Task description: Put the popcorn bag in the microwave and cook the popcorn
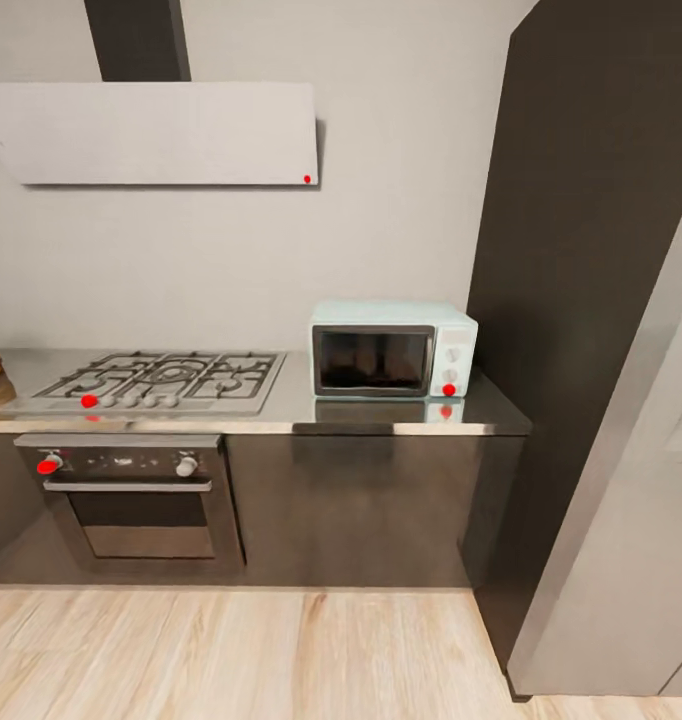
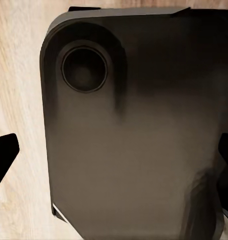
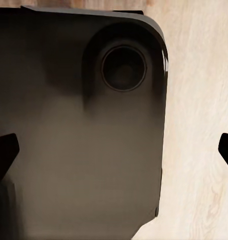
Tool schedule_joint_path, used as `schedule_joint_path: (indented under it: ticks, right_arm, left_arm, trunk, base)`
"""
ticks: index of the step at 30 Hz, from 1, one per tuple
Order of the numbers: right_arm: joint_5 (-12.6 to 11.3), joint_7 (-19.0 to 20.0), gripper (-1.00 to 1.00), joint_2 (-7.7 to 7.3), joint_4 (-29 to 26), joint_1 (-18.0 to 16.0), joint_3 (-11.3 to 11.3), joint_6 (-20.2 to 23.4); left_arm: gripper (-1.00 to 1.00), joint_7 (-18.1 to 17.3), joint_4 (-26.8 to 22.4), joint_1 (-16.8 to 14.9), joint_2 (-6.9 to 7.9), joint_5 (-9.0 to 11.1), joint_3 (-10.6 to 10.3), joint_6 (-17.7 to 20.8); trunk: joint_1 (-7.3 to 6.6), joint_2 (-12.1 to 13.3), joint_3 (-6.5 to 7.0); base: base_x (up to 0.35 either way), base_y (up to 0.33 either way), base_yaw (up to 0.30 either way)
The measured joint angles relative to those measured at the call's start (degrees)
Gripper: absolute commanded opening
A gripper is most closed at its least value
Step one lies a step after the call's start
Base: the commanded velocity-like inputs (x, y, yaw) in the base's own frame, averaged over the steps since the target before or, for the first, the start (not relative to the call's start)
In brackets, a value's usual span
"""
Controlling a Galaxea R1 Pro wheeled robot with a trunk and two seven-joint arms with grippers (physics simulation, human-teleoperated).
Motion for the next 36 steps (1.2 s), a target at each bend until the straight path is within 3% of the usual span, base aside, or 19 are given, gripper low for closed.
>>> schedule_joint_path:
  ticks: [10,36]
  right_arm:
    - [0.2,0.0,1.00,0.01,0.0,0.0,0.0,0.0]
    - [0.5,0.0,1.00,0.00,0.0,0.0,0.2,0.0]
  left_arm:
    - [1.00,0.0,0.0,0.0,-0.06,0.0,0.0,0.0]
    - [1.00,0.0,0.0,0.0,0.01,0.0,0.0,0.0]
  trunk:
    - [0.03,0.0,0.00]
    - [0.03,0.0,0.00]
  base:
    - [0.025,0.001,-0.202]
    - [0.085,-0.044,-0.003]
